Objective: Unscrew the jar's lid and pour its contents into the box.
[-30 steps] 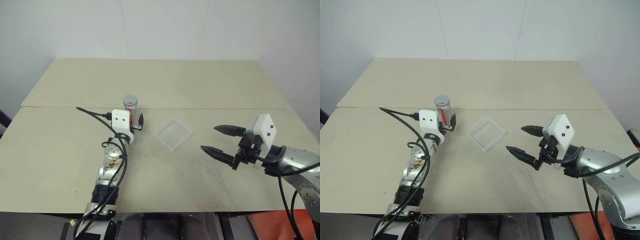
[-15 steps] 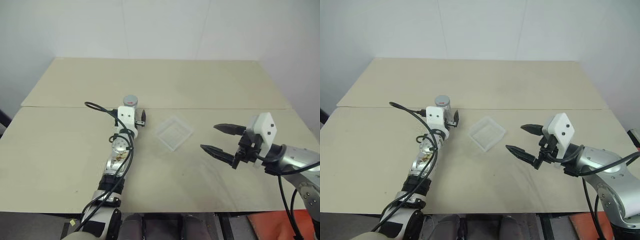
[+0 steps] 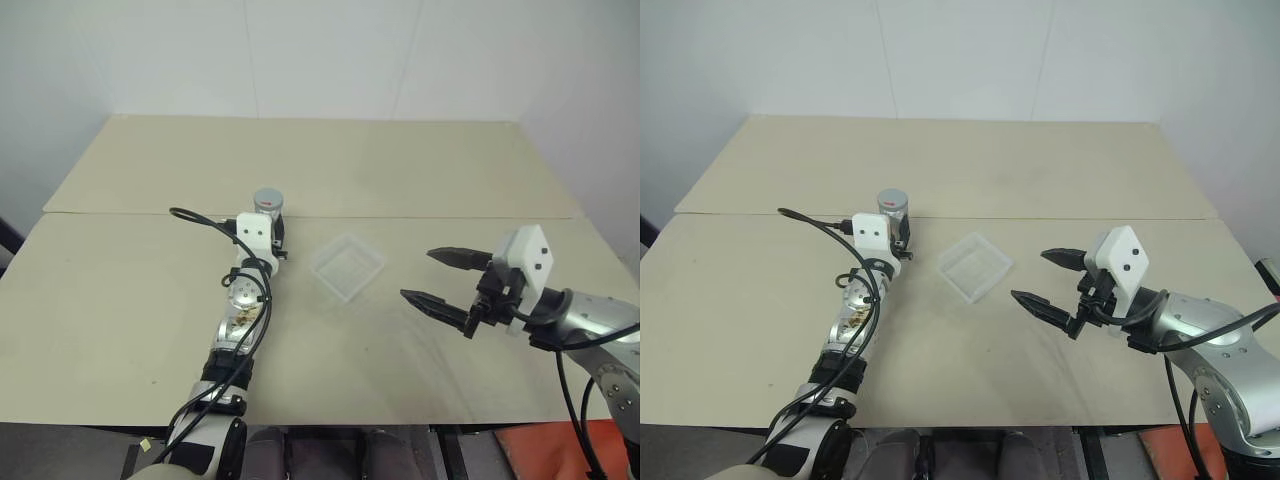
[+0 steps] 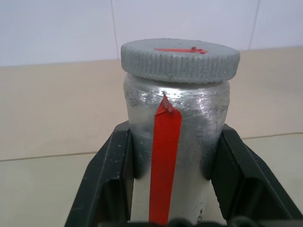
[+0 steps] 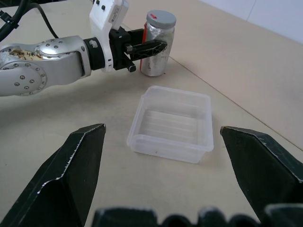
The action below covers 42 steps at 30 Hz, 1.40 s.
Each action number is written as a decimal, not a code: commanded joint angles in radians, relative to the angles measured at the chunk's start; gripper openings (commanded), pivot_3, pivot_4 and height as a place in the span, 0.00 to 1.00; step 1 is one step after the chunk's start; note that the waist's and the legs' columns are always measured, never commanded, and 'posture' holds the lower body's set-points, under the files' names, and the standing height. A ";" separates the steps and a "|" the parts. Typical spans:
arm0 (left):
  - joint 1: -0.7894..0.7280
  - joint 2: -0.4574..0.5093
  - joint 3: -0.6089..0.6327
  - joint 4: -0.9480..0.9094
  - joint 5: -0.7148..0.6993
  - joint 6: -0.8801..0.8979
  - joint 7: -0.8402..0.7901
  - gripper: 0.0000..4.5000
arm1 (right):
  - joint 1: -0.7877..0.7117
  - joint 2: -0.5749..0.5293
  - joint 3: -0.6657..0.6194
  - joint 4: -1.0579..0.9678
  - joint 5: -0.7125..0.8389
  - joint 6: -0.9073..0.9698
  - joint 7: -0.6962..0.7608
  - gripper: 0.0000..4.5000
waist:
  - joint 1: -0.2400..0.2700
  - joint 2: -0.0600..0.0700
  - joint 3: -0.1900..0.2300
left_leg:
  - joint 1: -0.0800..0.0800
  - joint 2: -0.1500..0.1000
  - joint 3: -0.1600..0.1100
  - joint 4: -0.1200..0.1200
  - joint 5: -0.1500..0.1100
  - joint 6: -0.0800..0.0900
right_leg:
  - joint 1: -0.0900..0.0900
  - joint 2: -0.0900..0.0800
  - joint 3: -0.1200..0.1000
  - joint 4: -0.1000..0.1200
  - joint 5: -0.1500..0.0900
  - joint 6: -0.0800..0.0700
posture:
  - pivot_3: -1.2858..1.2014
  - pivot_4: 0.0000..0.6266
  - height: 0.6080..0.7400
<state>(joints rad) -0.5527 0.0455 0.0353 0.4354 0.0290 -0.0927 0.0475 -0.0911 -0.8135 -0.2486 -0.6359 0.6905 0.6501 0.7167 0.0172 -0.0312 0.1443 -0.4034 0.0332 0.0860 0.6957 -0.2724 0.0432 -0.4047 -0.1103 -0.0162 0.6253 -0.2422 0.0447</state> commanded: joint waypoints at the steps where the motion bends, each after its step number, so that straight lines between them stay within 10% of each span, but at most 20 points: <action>1: 0.004 0.000 -0.006 -0.026 -0.004 -0.022 -0.016 0.41 | -0.003 0.000 -0.017 -0.036 0.013 -0.015 0.002 1.00 | 0.000 0.000 0.000 | 0.000 0.000 0.000 0.000 0.000 0.000 | 0.000 0.000 0.000 0.000 0.000 0.000 | 0.52 0.24 1.00; 10: 0.038 0.156 0.043 -0.234 -0.228 0.084 -0.373 0.41 | -0.022 0.019 0.008 -0.055 0.017 -0.009 -0.012 1.00 | -0.007 0.000 0.000 | 0.000 0.001 0.000 0.000 0.000 0.000 | -0.001 0.000 0.000 0.001 0.000 0.000 | 0.52 0.24 1.00; 23: 0.063 0.576 0.053 -0.412 -0.681 0.453 -1.232 0.41 | -0.433 0.201 0.227 0.049 0.025 0.096 -0.126 1.00 | -0.018 0.001 0.000 | 0.000 0.001 0.001 0.000 0.001 -0.002 | -0.002 0.001 0.000 0.002 0.000 0.000 | 0.52 0.24 1.00; 42: -0.046 0.494 -0.013 -0.285 -0.610 0.376 -1.398 0.41 | -0.702 0.419 0.439 0.152 -0.044 0.216 -0.223 1.00 | -0.015 0.001 0.000 | -0.004 0.001 0.001 0.002 0.001 -0.001 | -0.003 0.002 -0.001 0.005 0.000 0.000 | 0.52 0.24 1.00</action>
<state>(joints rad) -0.5726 0.5415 0.0099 0.1664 -0.5736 0.3023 -1.3390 -0.7673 -0.4016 0.1891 -0.4804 0.6692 0.8686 0.5089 0.0027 -0.0301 0.1446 -0.4072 0.0345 0.0871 0.6979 -0.2715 0.0421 -0.4082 -0.1083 -0.0169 0.6309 -0.2425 0.0445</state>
